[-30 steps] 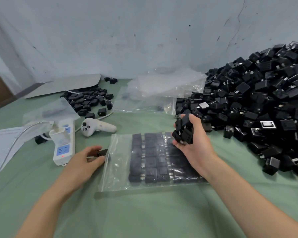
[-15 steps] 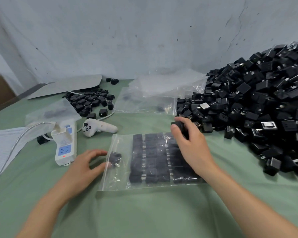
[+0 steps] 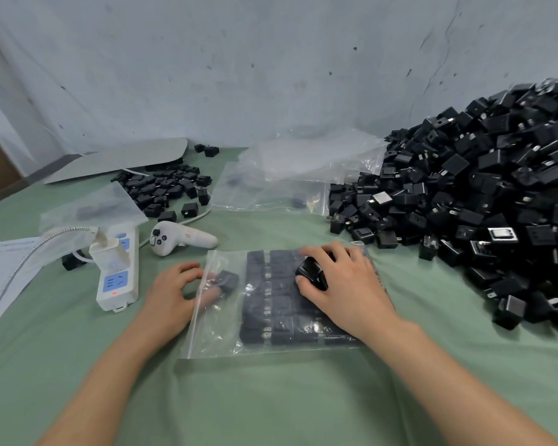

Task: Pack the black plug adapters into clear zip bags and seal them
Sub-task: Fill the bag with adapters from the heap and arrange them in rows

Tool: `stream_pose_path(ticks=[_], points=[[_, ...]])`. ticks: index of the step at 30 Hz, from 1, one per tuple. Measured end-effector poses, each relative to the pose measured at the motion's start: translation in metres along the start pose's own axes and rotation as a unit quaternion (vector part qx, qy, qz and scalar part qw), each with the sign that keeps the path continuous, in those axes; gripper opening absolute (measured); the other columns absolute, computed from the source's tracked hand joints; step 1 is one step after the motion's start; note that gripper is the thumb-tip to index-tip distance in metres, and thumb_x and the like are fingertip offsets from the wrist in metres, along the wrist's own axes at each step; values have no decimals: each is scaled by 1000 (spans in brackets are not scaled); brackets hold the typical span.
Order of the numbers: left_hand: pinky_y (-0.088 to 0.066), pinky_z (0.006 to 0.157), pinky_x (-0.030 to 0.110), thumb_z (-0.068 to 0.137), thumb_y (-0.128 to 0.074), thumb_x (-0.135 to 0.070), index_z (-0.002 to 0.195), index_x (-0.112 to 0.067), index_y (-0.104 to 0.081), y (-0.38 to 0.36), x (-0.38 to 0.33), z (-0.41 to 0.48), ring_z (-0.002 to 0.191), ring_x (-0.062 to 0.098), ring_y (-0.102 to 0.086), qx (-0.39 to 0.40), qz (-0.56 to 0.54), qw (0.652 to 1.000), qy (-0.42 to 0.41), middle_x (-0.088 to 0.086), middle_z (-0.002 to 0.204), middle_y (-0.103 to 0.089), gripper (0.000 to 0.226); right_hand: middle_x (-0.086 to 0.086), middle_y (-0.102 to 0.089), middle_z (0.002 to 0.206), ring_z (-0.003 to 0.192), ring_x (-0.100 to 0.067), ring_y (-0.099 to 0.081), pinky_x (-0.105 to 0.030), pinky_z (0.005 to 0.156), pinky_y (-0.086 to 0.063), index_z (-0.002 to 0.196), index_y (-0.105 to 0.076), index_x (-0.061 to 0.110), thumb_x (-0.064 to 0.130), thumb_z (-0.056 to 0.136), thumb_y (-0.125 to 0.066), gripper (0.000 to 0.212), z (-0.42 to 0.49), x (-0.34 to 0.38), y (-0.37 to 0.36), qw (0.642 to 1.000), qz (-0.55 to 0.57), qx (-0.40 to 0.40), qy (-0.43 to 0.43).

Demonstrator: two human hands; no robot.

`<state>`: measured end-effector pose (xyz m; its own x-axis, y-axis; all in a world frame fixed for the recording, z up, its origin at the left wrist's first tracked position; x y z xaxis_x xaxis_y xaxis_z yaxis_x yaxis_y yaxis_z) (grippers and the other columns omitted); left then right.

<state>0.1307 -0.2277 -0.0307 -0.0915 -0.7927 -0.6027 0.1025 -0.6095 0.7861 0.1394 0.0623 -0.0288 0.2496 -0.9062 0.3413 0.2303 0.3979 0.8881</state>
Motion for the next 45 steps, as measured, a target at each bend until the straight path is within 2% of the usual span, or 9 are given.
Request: stream_pose_path(ticks=[5,11,15,19,25,30,33,40,45], points=[[-48,95,49,69,-69,-74,95,-43,-69,-5,-6,10,97,22,-60,-22,-14,1000,9,-3,96,-64,41,11,-47,132,124,-20,-36,-35,108,-30,138,-43,44,58,95,-46,45,1,0,-1,1000,5,8,-3],[-50,98,45,84,-71,-57,90,-53,-65,-17,-10,16,88,6,-68,-37,-54,998,11,-19,79,-72,9,9,-46,133,123,-21,-37,-35,107,-31,139,-42,43,57,96,-46,46,0,0,-1,1000,4,16,-3],[-56,69,24,87,-74,-39,96,-53,-70,-22,-6,22,64,2,-67,-27,-63,997,23,-18,70,-72,17,9,-46,133,122,-21,-37,-35,106,-33,139,-43,42,56,95,-46,46,0,0,-1,1000,10,15,-4],[-51,56,22,90,-69,-48,99,-53,-69,-25,-5,24,57,-1,-64,-23,-72,997,16,-19,69,-71,10,9,-47,132,120,-22,-37,-35,106,-34,139,-43,42,56,95,-46,46,0,-1,-2,1000,8,11,-2],[-56,84,47,91,-59,-59,108,-40,-65,-29,-2,26,89,31,-65,-25,-13,999,28,-11,85,-72,27,9,-47,132,120,-22,-38,-36,107,-35,138,-41,42,58,95,-45,46,1,-2,-4,1000,11,13,0],[-57,73,36,90,-64,-54,107,-36,-65,-24,-3,26,83,11,-69,-30,-35,999,28,-16,85,-72,25,8,-46,133,121,-22,-37,-36,108,-35,138,-41,42,58,95,-46,46,2,-2,-2,999,24,24,-3],[-51,65,36,91,-69,-35,104,-35,-66,-18,0,25,71,14,-64,-39,-35,998,34,-8,73,-66,14,8,-46,131,119,-22,-38,-34,105,-37,134,-43,42,58,95,-48,43,2,-3,-1,999,24,27,2],[-36,53,30,97,-52,-23,108,-25,-66,6,-19,16,50,5,-46,-215,-104,969,59,-5,64,-52,18,10,-48,126,111,-22,-41,-32,100,-39,129,-47,40,57,92,-53,41,0,0,3,999,22,19,16],[-43,55,20,99,-57,-24,102,-31,-68,-3,-81,5,57,5,-49,-109,-219,969,-29,5,69,-61,13,10,-52,122,105,-20,-41,-27,90,-38,128,-55,36,52,87,-62,44,1,6,15,995,77,-59,21]])
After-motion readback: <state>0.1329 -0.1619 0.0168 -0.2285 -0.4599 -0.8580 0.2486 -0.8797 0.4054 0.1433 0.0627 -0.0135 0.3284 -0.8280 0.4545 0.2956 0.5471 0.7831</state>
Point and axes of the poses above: each hand's wrist, its own z-axis towards the middle knuckle, its own y-axis out of the back of the hand, x = y × z, the point moved 1 cm from there along z, towards the middle knuckle
